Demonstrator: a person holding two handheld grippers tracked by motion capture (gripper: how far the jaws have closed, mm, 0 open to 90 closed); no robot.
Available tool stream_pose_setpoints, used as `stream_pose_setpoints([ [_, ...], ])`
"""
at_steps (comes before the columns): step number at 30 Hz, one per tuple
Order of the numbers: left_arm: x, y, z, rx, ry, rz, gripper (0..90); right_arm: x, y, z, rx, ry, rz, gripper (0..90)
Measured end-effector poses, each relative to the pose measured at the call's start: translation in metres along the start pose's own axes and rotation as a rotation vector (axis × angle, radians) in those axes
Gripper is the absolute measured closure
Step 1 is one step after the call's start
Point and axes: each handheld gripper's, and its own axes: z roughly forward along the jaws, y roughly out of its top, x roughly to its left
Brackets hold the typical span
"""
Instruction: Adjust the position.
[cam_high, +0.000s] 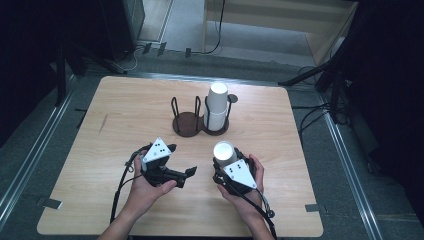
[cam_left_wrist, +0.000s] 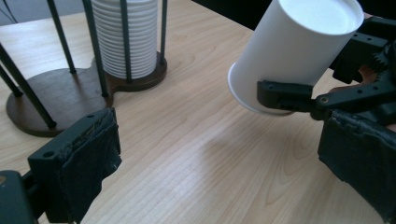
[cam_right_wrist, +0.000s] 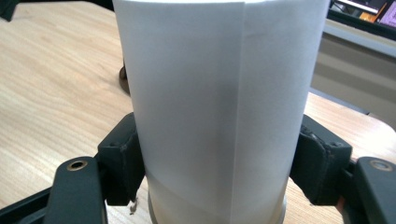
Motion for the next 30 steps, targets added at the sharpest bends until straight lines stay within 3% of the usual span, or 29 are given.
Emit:
stream_pose_setpoints([
  [5,-0.002,-0.001,0.002,0.015,-0.010,0.005,2.8,0.008,-0.001,0.000,-0.008,-0.001,-0.058,28.9],
  [12,-0.004,0.000,0.002,0.024,-0.064,0.005,4.8,0.014,-0.004,0.001,-0.008,0.003,-0.104,29.5],
  [21,-0.012,0.000,0.003,0.026,-0.087,0.039,8.3,0.024,-0.007,0.003,-0.020,0.018,-0.176,30.7],
  [30,-0.016,0.000,0.002,0.015,-0.108,0.065,13.9,0.030,-0.008,0.002,-0.043,0.053,-0.200,30.9],
])
